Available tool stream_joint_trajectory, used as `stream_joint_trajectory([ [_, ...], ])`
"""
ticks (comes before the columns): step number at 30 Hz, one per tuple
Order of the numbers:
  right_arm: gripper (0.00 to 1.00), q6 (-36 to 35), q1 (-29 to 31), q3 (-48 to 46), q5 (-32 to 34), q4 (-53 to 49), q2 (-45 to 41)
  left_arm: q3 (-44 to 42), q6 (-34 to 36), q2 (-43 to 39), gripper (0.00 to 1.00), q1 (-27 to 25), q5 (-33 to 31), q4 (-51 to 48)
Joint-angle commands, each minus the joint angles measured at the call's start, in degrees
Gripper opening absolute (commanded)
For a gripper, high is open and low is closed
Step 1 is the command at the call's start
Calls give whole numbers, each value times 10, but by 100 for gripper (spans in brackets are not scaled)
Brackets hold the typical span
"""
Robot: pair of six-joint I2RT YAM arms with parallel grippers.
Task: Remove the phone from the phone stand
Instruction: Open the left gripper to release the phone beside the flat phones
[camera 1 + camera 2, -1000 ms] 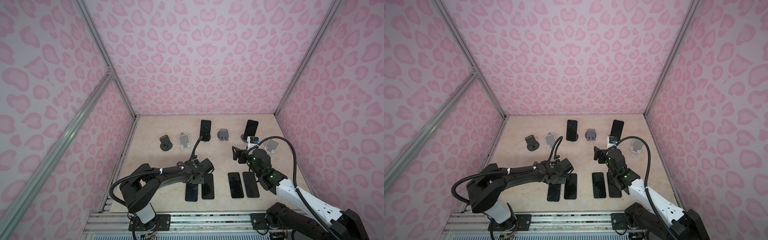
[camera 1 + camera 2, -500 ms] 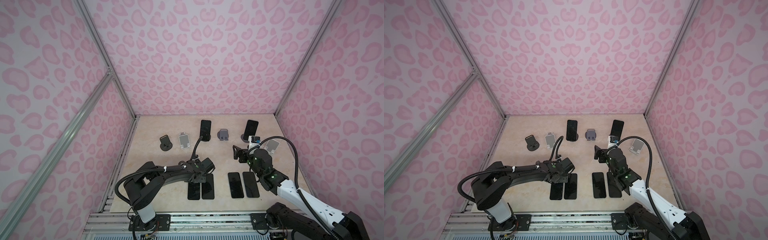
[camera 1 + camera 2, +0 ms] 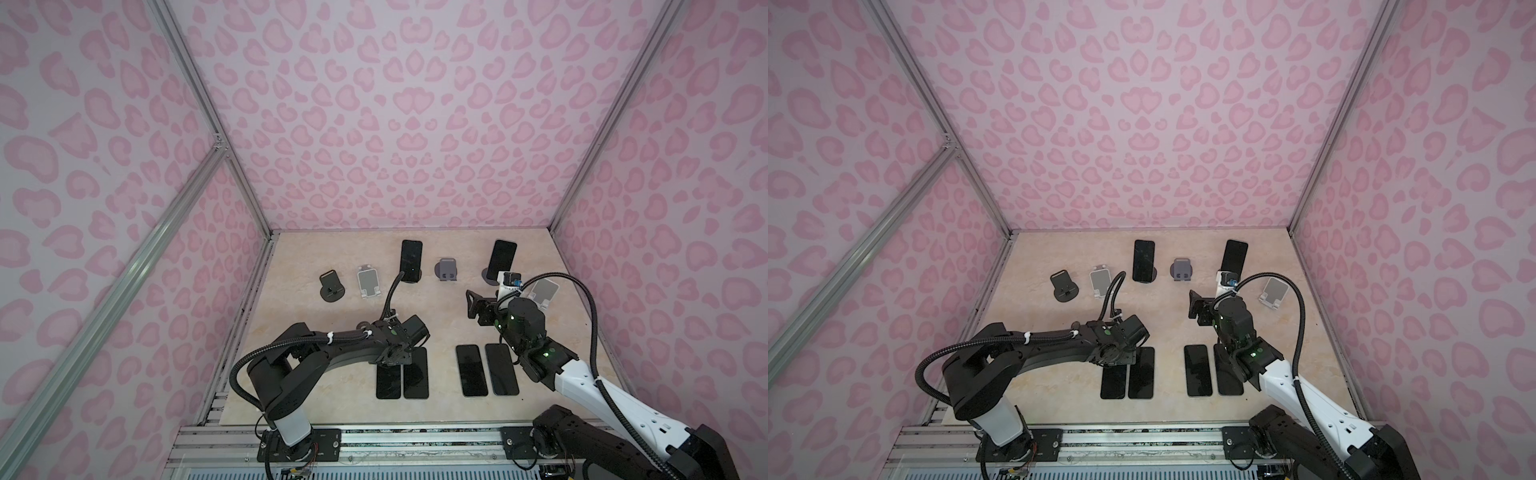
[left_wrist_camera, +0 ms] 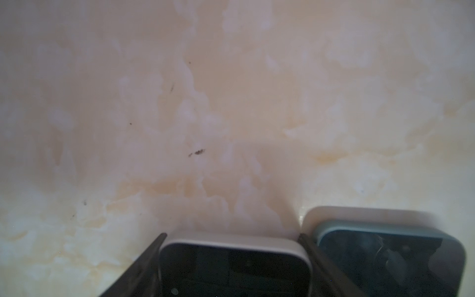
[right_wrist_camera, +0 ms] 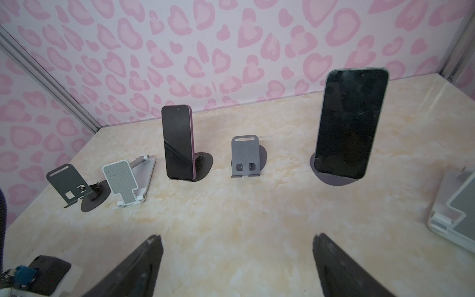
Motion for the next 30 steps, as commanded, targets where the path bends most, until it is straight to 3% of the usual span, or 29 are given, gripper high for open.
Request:
stream_joint_trajectory([
  [1,93,2,1,1,1,5,5,-6,-10,-4,79,1,-14,-19],
  [15,93,2,2,4,-3,5,10,-14,14,-37,82,-2,-14,-18],
  [30,93,-7,7,5,15,2,17,7,69,-176,92,-10,-28,-53],
])
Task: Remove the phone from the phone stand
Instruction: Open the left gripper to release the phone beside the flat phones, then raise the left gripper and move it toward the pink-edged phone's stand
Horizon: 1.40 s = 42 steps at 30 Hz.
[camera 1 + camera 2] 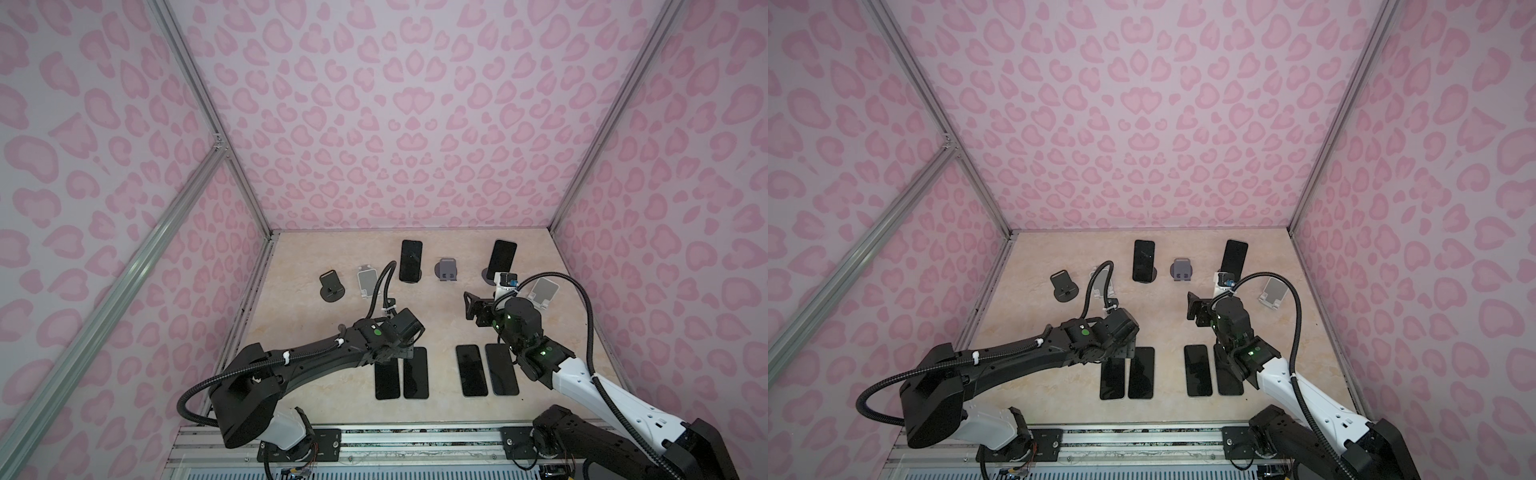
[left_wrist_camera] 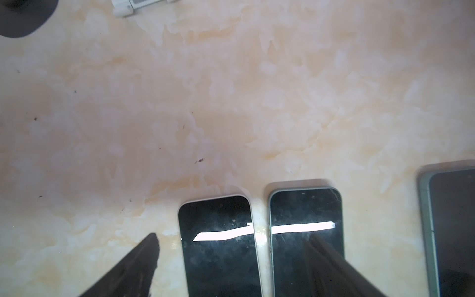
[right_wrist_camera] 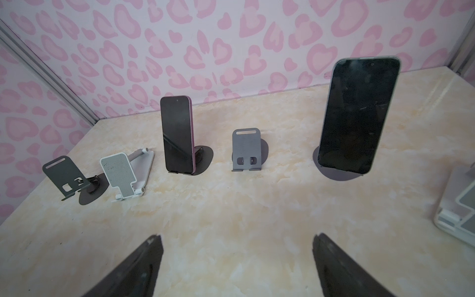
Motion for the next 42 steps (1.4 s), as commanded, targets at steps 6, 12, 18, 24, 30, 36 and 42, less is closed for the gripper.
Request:
stream_joint_trajectory([
  [6,93,-10,7,3,29,4,-5,-5,30,-115,92,0,-22,-28],
  [12,93,-9,13,-8,55,17,-9,-19,41,-226,92,0,-55,-27],
  [18,94,-2,14,-17,59,29,-17,-43,41,-330,92,0,-98,-18],
  [24,94,5,15,-21,67,38,-8,-39,73,-417,91,0,-155,-12],
  [30,85,18,20,-46,126,79,-3,-34,117,-471,93,0,-207,10],
  [36,89,30,21,-43,134,77,9,-60,191,-497,94,0,-215,55],
  [42,90,22,21,-30,123,51,12,-68,221,-494,96,0,-188,91],
])
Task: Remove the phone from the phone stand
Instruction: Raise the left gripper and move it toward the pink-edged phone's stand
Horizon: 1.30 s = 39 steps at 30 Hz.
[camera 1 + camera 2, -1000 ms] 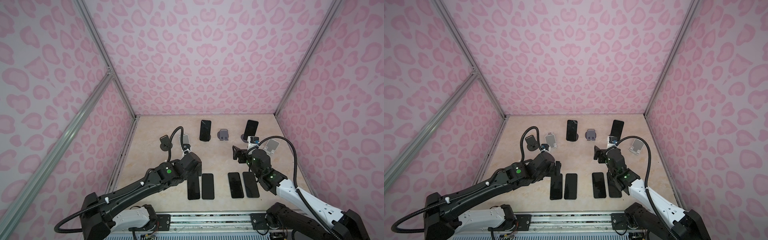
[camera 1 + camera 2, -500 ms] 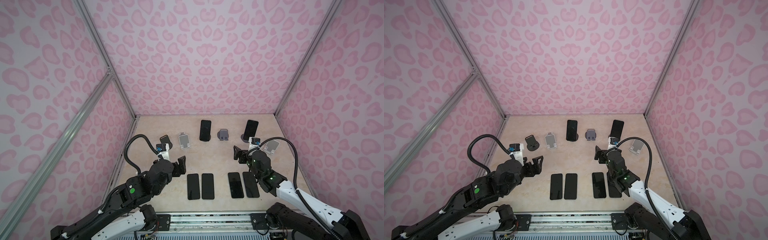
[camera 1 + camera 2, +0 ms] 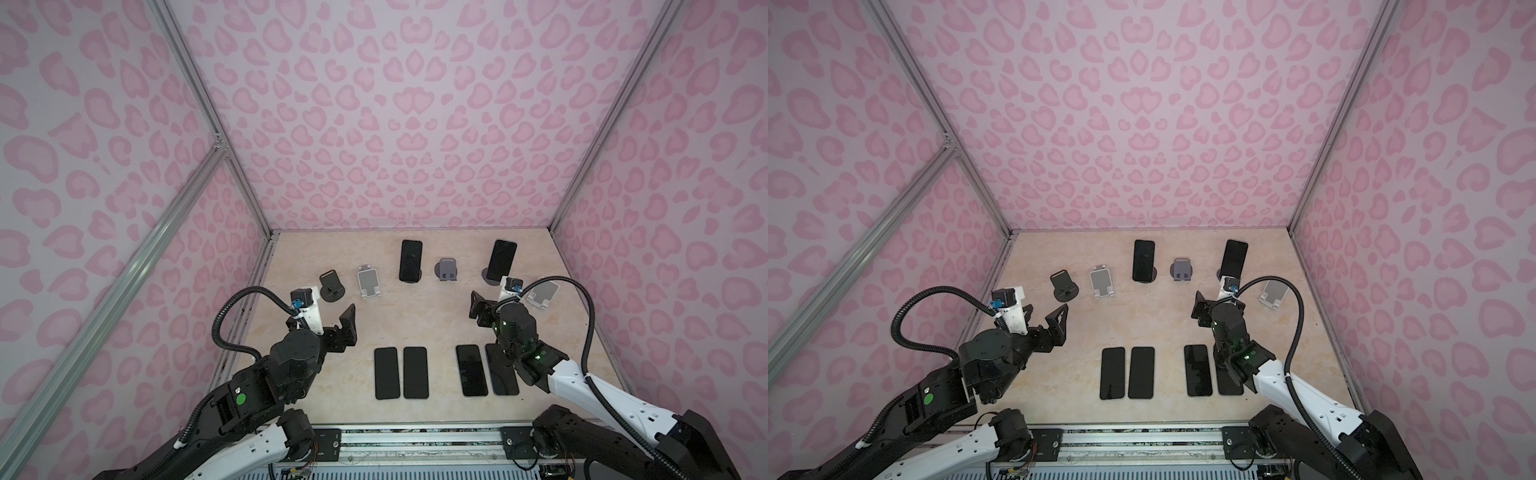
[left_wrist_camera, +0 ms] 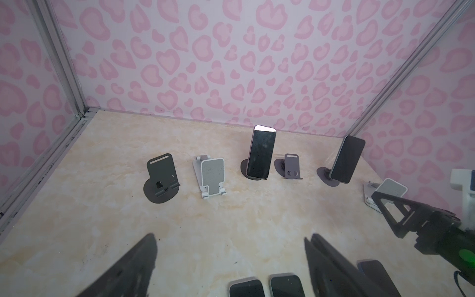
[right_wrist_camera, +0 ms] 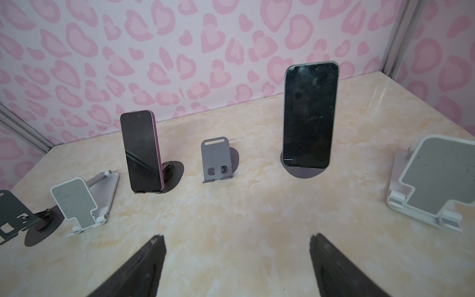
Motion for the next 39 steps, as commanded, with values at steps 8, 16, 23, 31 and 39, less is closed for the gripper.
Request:
stream_joint_trajectory([
  [8,96,1,0,-41,31,51,-32,-15,-15,10,97,2,-50,54],
  [16,97,-2,0,-66,28,85,-49,17,31,90,97,6,-12,83],
  [23,97,8,0,-64,36,68,-59,47,49,172,97,19,46,110],
  [31,96,13,0,-87,37,90,-89,115,58,268,97,42,83,137],
  [39,95,21,0,-89,41,98,-67,181,65,371,97,56,106,163],
])
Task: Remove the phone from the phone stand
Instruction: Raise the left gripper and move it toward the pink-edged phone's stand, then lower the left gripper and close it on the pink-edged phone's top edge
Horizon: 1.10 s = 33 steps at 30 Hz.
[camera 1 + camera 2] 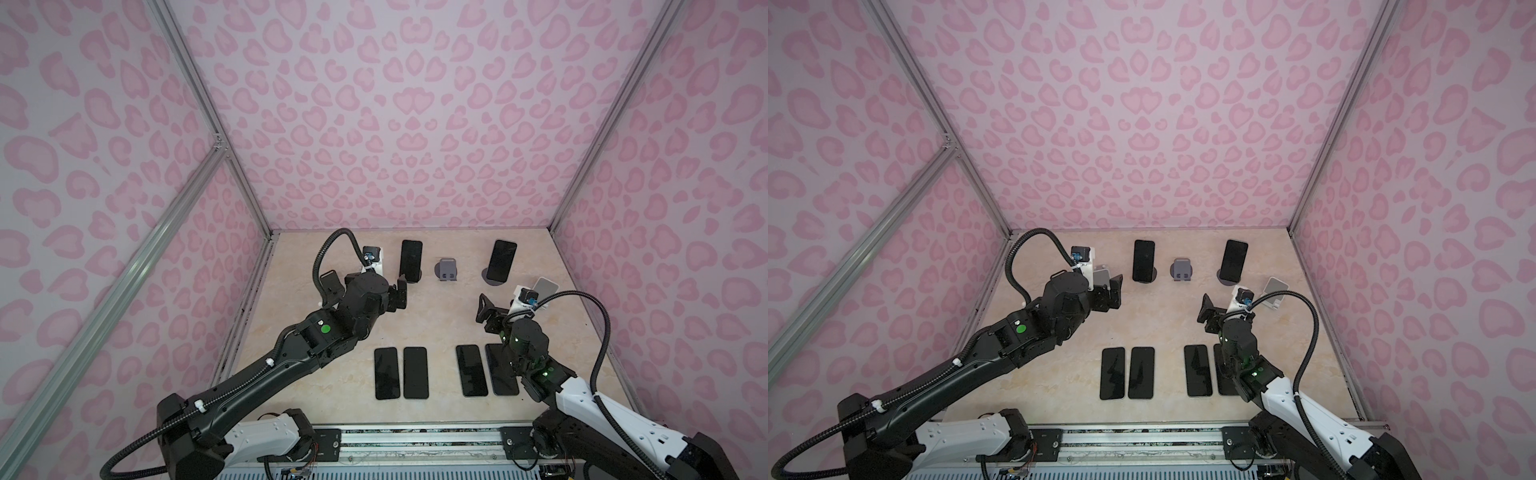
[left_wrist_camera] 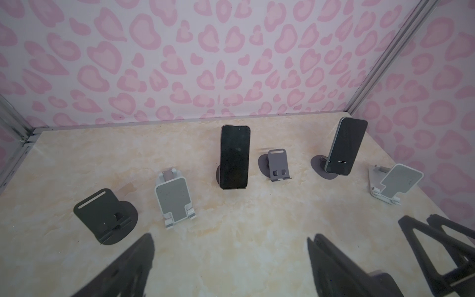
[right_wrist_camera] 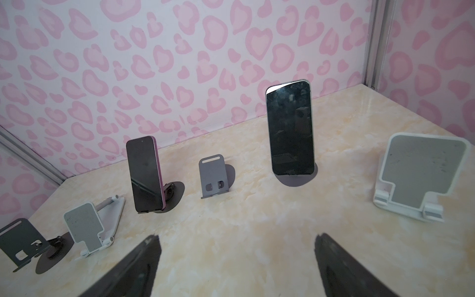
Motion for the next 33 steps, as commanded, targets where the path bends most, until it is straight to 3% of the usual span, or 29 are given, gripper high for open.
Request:
stream_joint_trajectory([
  [1,95,6,0,-2,11,18,7,30,14,34,97,5,10,40],
  [19,95,6,0,-13,29,7,-47,117,25,175,97,27,-14,70],
  [33,97,-6,0,-10,22,-7,-64,287,43,354,97,93,82,45],
])
